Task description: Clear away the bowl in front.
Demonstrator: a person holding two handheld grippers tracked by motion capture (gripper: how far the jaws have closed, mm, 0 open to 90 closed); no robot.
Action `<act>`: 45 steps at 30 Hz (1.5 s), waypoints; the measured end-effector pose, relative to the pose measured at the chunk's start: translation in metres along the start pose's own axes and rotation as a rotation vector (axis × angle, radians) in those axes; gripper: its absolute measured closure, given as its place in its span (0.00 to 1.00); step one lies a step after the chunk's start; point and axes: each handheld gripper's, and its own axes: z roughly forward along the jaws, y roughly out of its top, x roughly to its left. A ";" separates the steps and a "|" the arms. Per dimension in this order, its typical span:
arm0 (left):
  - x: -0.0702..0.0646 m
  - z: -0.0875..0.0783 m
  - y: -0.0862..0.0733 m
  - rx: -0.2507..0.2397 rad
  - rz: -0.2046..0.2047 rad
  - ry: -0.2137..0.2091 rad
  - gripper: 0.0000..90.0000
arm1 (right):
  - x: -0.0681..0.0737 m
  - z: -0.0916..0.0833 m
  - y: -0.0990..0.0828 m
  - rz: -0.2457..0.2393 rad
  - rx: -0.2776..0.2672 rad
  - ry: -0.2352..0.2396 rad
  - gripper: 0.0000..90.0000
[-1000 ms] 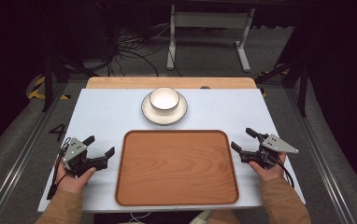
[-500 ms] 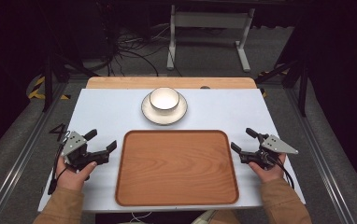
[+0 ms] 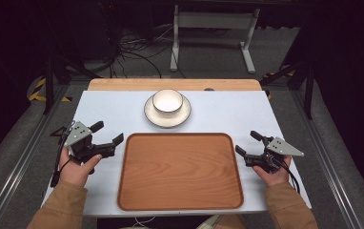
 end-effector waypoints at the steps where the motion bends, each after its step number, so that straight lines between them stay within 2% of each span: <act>1: -0.001 0.003 0.004 0.002 0.004 -0.004 0.11 | 0.000 0.000 0.000 0.000 0.002 0.000 0.14; 9: -0.006 0.023 0.023 0.007 0.040 -0.030 0.11 | -0.001 0.000 0.000 0.004 0.006 0.003 0.14; 15: -0.020 0.041 0.038 0.011 0.079 -0.060 0.11 | 0.000 0.001 0.000 0.001 0.008 0.003 0.14; 18: -0.024 0.052 0.047 0.015 0.074 -0.088 0.11 | 0.000 0.001 0.000 0.001 0.009 0.005 0.15; 22: -0.024 0.059 0.052 0.010 0.060 -0.105 0.11 | -0.001 0.001 0.000 0.001 0.014 0.012 0.15; 28: -0.019 0.074 0.057 -0.004 0.033 -0.110 0.11 | -0.001 0.001 0.001 0.001 0.016 0.009 0.15; 32: -0.017 0.082 0.059 -0.005 0.031 -0.112 0.12 | -0.001 0.002 0.001 0.003 0.018 0.009 0.15; 40: -0.019 0.099 0.071 -0.014 0.032 -0.150 0.12 | -0.001 0.002 0.001 0.000 0.020 0.010 0.15; 45: -0.018 0.110 0.077 -0.020 0.036 -0.150 0.14 | 0.000 0.002 0.001 -0.002 0.020 0.010 0.15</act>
